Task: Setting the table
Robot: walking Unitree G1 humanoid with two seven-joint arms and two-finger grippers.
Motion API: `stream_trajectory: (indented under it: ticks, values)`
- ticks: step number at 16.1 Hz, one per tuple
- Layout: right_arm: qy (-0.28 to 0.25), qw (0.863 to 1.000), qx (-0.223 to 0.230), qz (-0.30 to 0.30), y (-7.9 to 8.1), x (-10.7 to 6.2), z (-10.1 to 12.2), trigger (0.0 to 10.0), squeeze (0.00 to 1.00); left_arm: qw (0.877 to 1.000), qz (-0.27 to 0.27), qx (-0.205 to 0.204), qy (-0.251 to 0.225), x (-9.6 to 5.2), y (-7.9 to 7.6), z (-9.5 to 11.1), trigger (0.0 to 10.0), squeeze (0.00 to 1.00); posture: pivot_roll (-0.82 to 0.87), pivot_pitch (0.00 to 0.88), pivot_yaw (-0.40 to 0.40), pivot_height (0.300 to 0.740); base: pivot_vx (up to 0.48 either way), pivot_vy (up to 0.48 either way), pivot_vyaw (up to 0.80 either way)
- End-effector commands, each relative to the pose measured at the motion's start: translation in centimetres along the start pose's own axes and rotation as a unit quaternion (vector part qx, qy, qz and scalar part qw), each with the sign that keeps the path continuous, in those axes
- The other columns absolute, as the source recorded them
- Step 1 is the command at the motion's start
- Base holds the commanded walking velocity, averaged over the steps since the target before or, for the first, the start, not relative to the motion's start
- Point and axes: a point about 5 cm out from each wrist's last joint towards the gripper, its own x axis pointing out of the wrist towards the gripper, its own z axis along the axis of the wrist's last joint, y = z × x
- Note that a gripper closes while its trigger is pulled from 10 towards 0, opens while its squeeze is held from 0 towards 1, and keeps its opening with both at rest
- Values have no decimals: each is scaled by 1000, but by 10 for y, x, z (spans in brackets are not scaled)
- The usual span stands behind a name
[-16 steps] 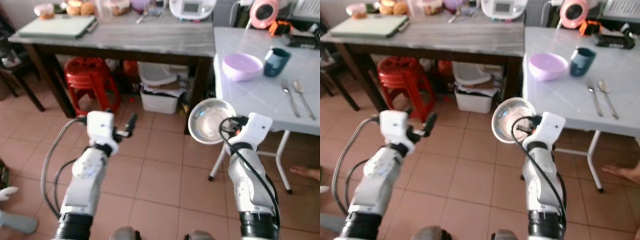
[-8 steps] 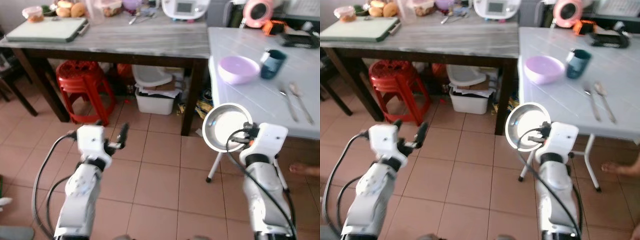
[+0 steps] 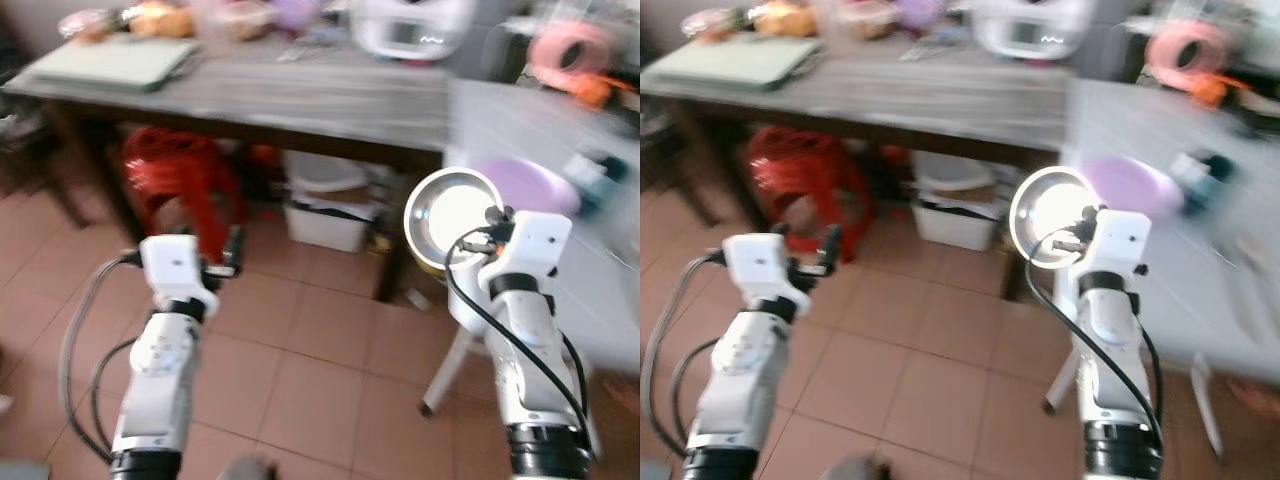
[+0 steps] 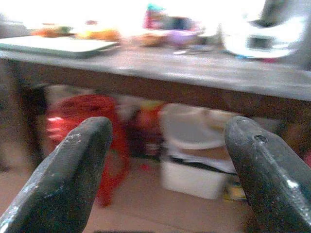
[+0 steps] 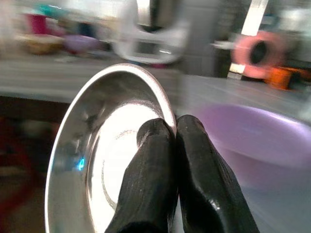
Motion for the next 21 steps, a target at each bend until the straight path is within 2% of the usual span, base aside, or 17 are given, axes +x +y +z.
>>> stream_trajectory:
  ticks: [1, 3, 6, 8, 11, 13, 17, 20, 21]
  values:
    - [-9, 1000, -7, 7, 3, -5, 1, 10000, 0, 1000, -10, 3, 4, 3, -4, -2, 10000, 0, 35, 0, 16, 740, 405, 259, 0]
    - [-11, 1000, -9, 7, 3, -11, -1, 10000, 0, 1000, 8, 6, 9, 9, -3, -1, 10000, 0, 15, 0, 33, 740, 292, 375, 0]
    - [0, 1000, -5, 1, 1, -16, -4, 10000, 0, 1000, 8, 6, 19, 14, -2, -2, 10000, 0, -6, 0, 41, 740, 0, 469, 0]
    - [0, 1000, -5, 2, 3, -19, -3, 10000, 0, 1000, 4, 10, 28, 10, 1, -5, 10000, 0, -11, 0, 48, 740, 0, 480, 0]
    - [12, 1000, 2, -20, -2, -28, -9, 10000, 0, 997, 23, 14, 66, -5, 9, -23, 10000, 0, -15, 0, 69, 740, 0, 480, 0]
    - [13, 1000, 0, -18, -2, -30, -9, 10000, 0, 997, 18, 12, 68, -6, 5, -24, 10000, 0, -21, 0, 73, 740, 0, 480, 0]
    - [20, 999, 23, -32, -2, -34, -8, 10000, 0, 998, 30, 13, 53, 5, -4, -15, 10000, 0, -12, 0, 52, 740, 0, 458, 0]
    - [45, 999, 2, -15, -9, -58, -17, 10000, 0, 998, 21, 25, 60, -7, -1, -16, 10000, 0, -5, 0, 34, 740, 0, 0, 0]
    - [59, 998, -4, -15, -15, -68, -21, 10000, 0, 996, 19, 34, 75, -17, 1, -18, 10000, 0, -3, 0, 27, 740, 0, 0, 0]
